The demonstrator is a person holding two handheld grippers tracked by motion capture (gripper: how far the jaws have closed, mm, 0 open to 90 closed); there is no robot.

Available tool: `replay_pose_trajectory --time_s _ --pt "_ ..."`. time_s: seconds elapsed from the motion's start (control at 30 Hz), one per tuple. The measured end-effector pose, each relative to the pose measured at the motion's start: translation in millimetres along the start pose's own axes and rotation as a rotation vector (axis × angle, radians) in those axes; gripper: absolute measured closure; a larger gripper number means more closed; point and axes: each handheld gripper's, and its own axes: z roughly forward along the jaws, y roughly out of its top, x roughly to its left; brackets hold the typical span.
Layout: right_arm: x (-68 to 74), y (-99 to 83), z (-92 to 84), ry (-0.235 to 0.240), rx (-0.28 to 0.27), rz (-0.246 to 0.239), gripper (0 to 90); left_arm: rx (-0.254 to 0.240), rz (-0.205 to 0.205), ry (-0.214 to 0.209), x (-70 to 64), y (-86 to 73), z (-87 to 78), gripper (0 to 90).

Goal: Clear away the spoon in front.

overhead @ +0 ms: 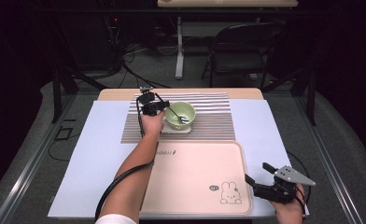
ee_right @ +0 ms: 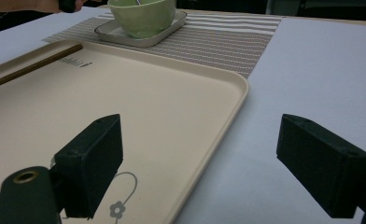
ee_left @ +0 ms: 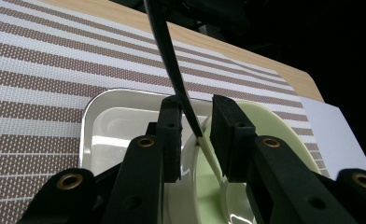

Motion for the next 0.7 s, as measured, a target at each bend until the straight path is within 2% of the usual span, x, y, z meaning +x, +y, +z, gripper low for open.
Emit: replay_pose_trajectory --time_s 0.27,0.7 --pt "-0.1 0.1 0.1 -0.001 0.000 0.000 14.0 -0.006 0.023 -0.001 0.4 -3.2 -3.2 79.5" --pt "0.1 0.2 0.1 -0.001 0.001 -0.003 14.0 -0.032 -0.004 -0.017 4.0 -7.8 -11.0 83.4"
